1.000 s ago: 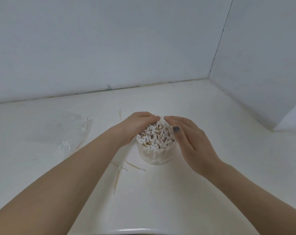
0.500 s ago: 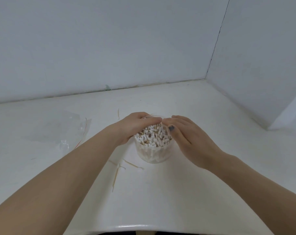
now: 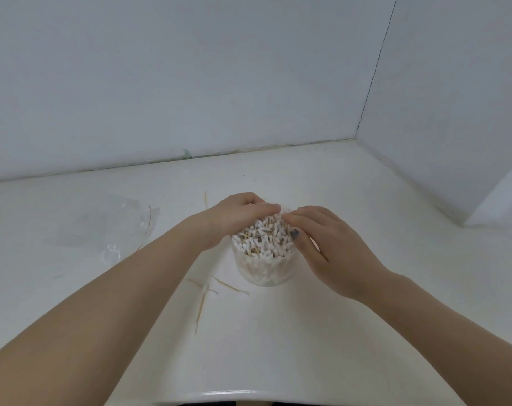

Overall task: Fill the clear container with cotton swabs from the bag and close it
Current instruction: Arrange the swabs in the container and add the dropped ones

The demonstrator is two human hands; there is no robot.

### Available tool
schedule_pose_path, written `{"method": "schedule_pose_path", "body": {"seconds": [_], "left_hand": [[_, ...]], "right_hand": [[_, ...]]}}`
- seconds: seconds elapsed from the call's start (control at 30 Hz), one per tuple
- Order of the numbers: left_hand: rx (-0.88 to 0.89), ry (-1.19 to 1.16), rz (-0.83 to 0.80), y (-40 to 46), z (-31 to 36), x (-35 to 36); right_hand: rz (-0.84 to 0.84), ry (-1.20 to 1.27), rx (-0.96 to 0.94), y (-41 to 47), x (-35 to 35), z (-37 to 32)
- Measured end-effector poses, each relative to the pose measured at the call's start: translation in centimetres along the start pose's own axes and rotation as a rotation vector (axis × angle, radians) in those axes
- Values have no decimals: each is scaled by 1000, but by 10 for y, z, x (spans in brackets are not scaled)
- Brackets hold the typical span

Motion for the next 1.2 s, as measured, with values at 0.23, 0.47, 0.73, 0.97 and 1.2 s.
{"method": "schedule_pose_path", "body": {"seconds": [0.23, 0.47, 0.73, 0.97, 1.2], "left_hand": [[140, 6, -143, -19, 9, -1], [210, 240, -12, -16, 22, -6], [199, 117, 36, -10, 10, -3], [150, -53, -14, -16, -4, -8], [155, -113, -27, -22, -12, -4]], "right_hand": [[-55, -119, -91, -2, 4, -5], [-75, -175, -79, -3, 4, -4], [-75, -55, -44, 2, 0, -5], [-139, -63, 28, 3, 10, -2], [-145, 81, 126, 2, 12, 3]]}}
Point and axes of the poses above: each hand's wrist, its own y-axis towards the middle knuckle, its own x-axis out of the palm, z = x × y, the point moved 7 cm from there along y, towards the middle knuckle, and after that the axes turned 10 degrees about -z, right-handed, at the moved point
